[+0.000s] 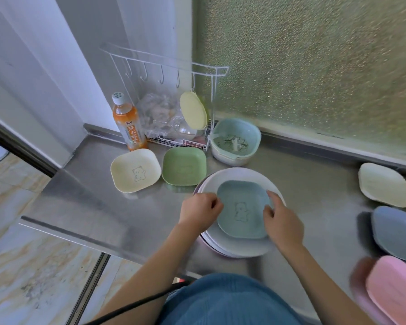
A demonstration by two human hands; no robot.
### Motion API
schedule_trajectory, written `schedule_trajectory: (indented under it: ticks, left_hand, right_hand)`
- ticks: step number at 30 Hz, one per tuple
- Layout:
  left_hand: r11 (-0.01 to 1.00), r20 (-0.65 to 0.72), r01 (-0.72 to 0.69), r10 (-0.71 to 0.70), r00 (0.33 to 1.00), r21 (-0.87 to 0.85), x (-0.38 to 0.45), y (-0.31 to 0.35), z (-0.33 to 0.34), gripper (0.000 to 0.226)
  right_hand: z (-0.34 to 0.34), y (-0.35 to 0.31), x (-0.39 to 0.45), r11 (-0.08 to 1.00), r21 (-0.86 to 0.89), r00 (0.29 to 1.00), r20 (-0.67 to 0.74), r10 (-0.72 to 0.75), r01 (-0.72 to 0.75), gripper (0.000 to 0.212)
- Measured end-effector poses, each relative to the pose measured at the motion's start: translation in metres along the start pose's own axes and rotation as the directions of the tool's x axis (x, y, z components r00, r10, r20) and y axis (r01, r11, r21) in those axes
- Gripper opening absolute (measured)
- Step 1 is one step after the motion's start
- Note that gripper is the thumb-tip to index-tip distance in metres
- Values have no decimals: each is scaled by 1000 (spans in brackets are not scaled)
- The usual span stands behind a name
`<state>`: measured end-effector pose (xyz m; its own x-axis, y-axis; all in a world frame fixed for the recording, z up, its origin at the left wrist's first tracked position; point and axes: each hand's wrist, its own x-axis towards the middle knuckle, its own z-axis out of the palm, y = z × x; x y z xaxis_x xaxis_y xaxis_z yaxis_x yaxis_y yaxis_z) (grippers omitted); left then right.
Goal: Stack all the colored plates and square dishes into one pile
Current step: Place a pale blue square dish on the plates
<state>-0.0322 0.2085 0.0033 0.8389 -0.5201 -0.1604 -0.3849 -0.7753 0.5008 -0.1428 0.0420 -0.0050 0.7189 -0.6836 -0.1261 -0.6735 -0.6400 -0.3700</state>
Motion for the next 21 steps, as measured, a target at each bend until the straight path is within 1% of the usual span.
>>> schedule_trajectory:
  ticks: [2, 4, 6, 8, 10, 12, 15, 18, 20, 21]
  left_hand:
    - [1000, 3, 14, -15, 1000, 19, -1, 2, 2, 33]
    - [999, -12, 33, -33, 999, 24, -1, 6, 2, 32]
    - [998, -45, 49, -48, 998, 37, -3, 8, 2, 32]
    - [997, -81, 67, -63, 995, 49, -5, 6, 2, 32]
    - [995, -100, 86, -81, 992, 51, -7, 4, 4, 32]
    - [993, -104, 102, -96, 990, 54, -10, 1, 5, 33]
    - [988, -120, 135, -126, 985, 68, -15, -2, 7, 35]
    - [987, -133, 145, -135, 982, 74, -17, -3, 8, 33]
    - [989, -128, 126, -115, 985, 81, -17, -3, 9, 34]
    - [990, -126, 117, -107, 986, 77, -17, -5, 8, 36]
  right_hand:
    - [0, 5, 0, 1000, 16, 997, -72, 7, -6, 45]
    - [0, 12, 6, 993, 113, 991, -123, 43, -29, 48]
    - [3, 14, 18, 987, 159, 996, -82, 43, -29, 49]
    - [10, 11, 26, 990, 142, 999, -39, -16, 21, 48]
    - [16, 8, 29, 988, 155, 999, -28, -19, 23, 49]
    - [20, 6, 26, 978, 208, 999, -34, 9, -1, 48]
    - [23, 3, 17, 963, 267, 998, -62, -7, 24, 48]
    - [25, 1, 10, 949, 315, 998, -70, -3, 25, 48]
    - [23, 1, 10, 948, 317, 997, -80, -6, 32, 47]
    - [22, -1, 9, 958, 286, 996, -90, -1, 27, 47]
